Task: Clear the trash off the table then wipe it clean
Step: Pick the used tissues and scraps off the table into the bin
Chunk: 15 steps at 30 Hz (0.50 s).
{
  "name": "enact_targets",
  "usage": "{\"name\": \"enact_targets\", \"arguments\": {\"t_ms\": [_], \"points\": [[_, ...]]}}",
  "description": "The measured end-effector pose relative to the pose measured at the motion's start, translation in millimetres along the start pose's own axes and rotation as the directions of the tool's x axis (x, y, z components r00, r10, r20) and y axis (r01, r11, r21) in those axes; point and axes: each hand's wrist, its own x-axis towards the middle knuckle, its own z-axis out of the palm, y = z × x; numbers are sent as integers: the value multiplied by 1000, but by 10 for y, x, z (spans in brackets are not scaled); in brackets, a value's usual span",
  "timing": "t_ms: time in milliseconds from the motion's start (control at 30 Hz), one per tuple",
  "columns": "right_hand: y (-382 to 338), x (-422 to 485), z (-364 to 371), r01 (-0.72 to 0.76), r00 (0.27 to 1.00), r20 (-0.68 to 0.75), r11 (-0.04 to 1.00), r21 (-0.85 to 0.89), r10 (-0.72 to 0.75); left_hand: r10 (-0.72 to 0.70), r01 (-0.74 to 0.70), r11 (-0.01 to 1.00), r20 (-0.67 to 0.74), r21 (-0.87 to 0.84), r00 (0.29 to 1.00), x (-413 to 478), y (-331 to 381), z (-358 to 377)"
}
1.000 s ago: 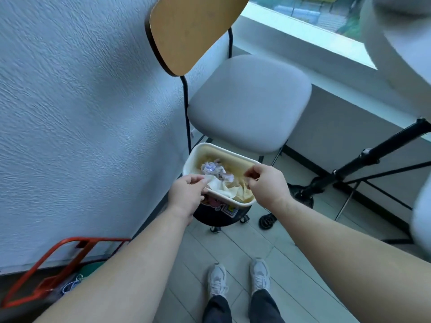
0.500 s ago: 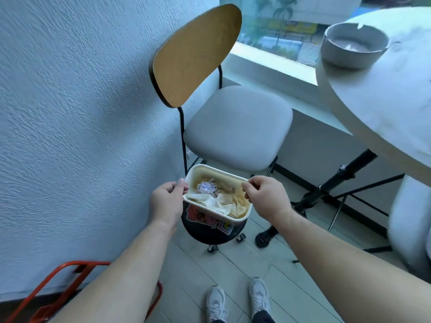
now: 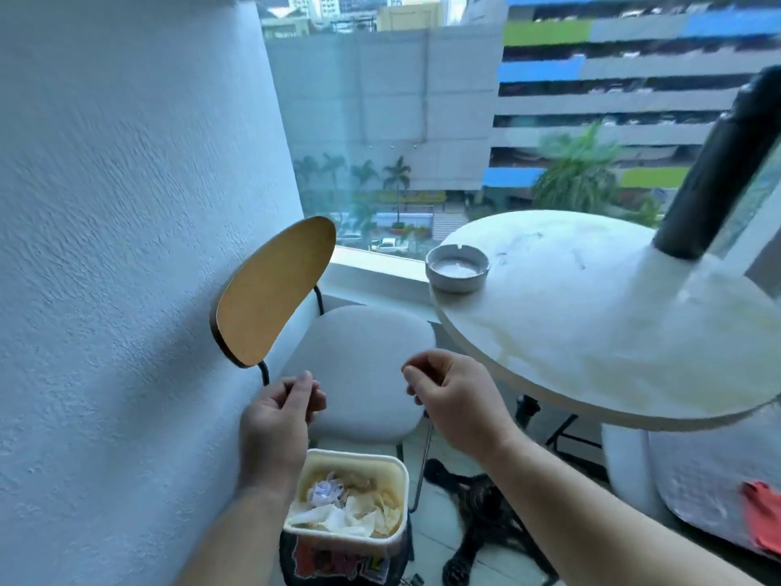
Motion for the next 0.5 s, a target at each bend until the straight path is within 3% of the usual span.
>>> {"name": "enact_targets", "arguments": {"t_ms": [367, 500], "points": [[-125, 305, -1562, 88, 950, -289, 991, -106, -115, 260, -268, 963, 295, -12, 920, 115, 807, 1452], [47, 410, -2186, 98, 928, -344, 985, -140, -141, 286, -288, 956, 391, -54, 875, 14, 1027, 2075]]}}
